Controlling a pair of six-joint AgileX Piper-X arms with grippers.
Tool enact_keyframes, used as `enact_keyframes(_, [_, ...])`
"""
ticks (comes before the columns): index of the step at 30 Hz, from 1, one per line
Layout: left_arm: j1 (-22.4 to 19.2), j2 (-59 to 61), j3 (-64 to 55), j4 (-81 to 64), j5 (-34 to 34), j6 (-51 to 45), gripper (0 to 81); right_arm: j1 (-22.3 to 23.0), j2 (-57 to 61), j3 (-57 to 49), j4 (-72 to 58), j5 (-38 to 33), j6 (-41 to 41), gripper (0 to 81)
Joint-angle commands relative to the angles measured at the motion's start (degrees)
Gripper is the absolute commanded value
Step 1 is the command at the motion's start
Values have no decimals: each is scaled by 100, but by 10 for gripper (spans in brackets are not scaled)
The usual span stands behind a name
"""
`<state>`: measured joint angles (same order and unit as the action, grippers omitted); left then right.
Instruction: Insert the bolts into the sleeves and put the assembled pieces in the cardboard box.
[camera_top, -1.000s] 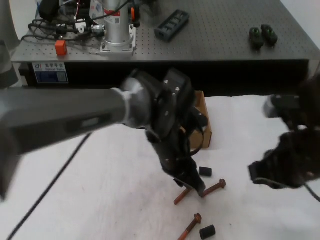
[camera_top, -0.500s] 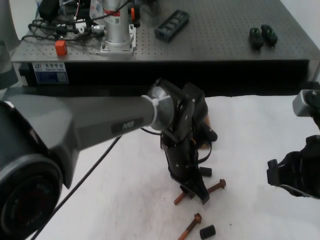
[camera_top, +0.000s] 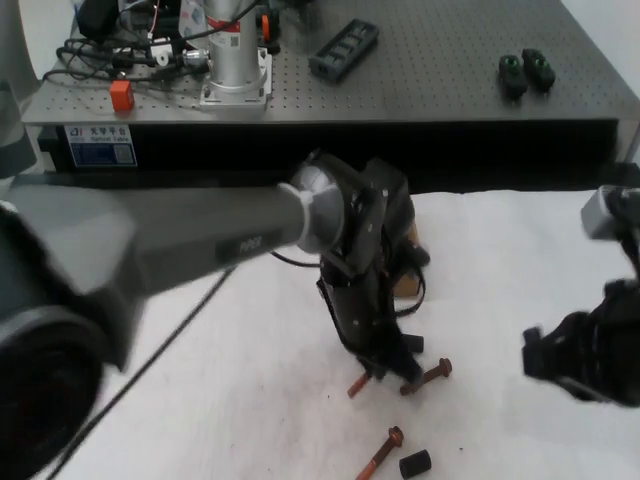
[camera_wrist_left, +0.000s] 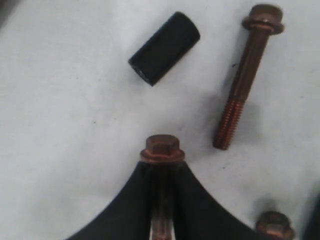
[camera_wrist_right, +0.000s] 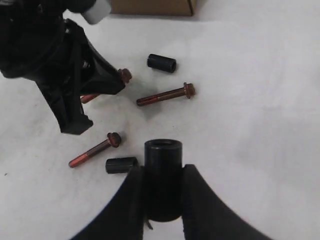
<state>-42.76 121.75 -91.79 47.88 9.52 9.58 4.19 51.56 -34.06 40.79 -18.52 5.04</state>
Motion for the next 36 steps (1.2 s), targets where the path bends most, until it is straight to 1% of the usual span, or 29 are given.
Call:
enact_keyframes(1, [368, -1361, 656, -1100, 578, -1222, 7, 48, -71, 209, -439, -748, 170, 1])
enact_keyframes(3, [566, -1990, 1412, -2121, 949, -1853, 7, 251, -70, 503, -1119, -1331, 501, 1])
enact_keyframes(5, [741, -2573, 2138, -3396, 1576, -2627, 7, 564, -70, 749, -1868, -1538, 806, 1])
enact_keyframes(7, [849, -3073, 2871, -4653, 2306, -3250, 7, 957, -70, 955, -2656, -1559, 1108, 1])
enact_keyframes(8, [868, -3253, 3172, -5208, 2565, -3524, 7, 1141, -43, 1040, -3075, -1559, 1252, 1])
enact_keyframes(10, [865, -3502, 3598, -5977, 2861, -3930, 7, 1404, 72, 1101, -3740, -1536, 1561, 1])
enact_keyframes(12, [865, -3632, 3865, -6447, 3041, -4225, 7, 1595, 253, 1099, -4244, -1407, 1794, 1])
enact_keyframes(16, [865, -3684, 4039, -6599, 3306, -4482, 7, 1711, 479, 1099, -4969, -1110, 1869, 1])
enact_keyframes(21, [865, -3684, 4052, -6602, 3488, -4672, 7, 1708, 544, 1099, -5177, -714, 2029, 1])
enact_keyframes(26, [865, -3684, 4052, -6602, 3499, -4703, 7, 1708, 544, 1099, -5274, -700, 2030, 1])
enact_keyframes(30, [865, -3684, 4052, -6602, 3692, -4703, 7, 1708, 549, 1099, -5333, -669, 2030, 1])
enact_keyframes(36, [865, -3684, 4052, -6681, 3787, -4791, 7, 1708, 611, 1099, -5844, -585, 2223, 1])
